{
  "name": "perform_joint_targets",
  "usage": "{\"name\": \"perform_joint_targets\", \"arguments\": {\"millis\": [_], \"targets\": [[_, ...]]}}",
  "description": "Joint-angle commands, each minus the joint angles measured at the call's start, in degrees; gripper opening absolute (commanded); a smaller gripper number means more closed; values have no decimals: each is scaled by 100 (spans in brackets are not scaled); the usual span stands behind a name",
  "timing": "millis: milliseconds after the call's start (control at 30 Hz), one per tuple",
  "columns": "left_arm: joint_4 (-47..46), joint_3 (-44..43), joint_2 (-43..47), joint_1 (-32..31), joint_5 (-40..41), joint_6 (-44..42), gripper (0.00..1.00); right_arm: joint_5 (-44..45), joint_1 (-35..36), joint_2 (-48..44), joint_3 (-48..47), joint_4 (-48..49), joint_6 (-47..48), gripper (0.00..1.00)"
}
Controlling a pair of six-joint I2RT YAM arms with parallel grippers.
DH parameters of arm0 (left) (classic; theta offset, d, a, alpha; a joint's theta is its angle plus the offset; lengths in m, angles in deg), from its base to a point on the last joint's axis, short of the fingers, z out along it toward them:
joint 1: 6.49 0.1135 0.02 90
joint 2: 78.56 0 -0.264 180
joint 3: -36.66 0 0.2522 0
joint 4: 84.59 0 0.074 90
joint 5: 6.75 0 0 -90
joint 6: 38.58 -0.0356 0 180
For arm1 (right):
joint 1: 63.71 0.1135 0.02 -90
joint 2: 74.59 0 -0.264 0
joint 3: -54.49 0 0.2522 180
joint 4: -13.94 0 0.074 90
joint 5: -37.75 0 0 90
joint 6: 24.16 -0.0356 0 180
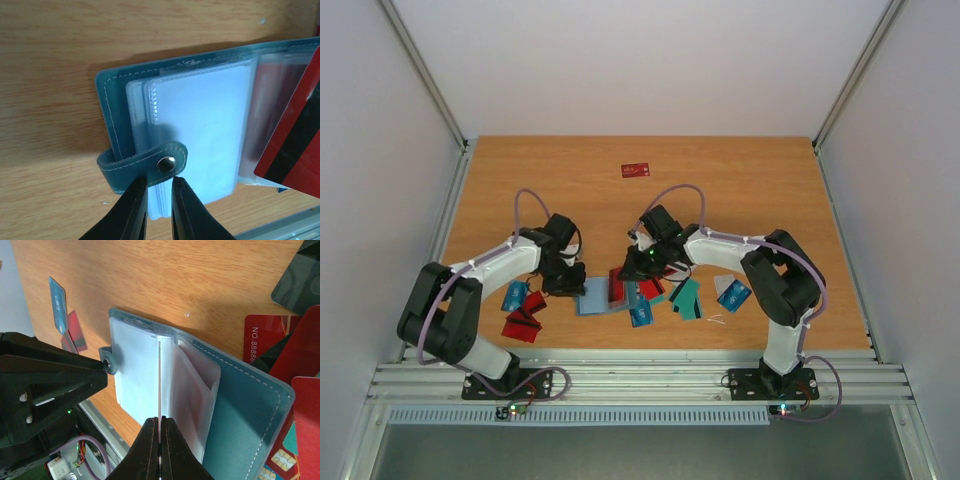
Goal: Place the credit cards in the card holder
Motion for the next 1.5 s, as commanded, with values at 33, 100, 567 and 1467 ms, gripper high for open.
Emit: {"name": "perform_joint_targets", "arguments": {"millis": [33,100,567,1467], "targets": [[-366,215,-162,24,-253,104,16,-131,24,173,-62,268,154,1],[-370,219,-241,24,-244,123,15,-152,25,194,-11,362,123,1],[-396,263,-486,24,-197,148,15,-226,23,315,270,933,-105,1],[-456,237,-630,24,-215,170,14,-887,171,644,589,1557,-516,1]]}}
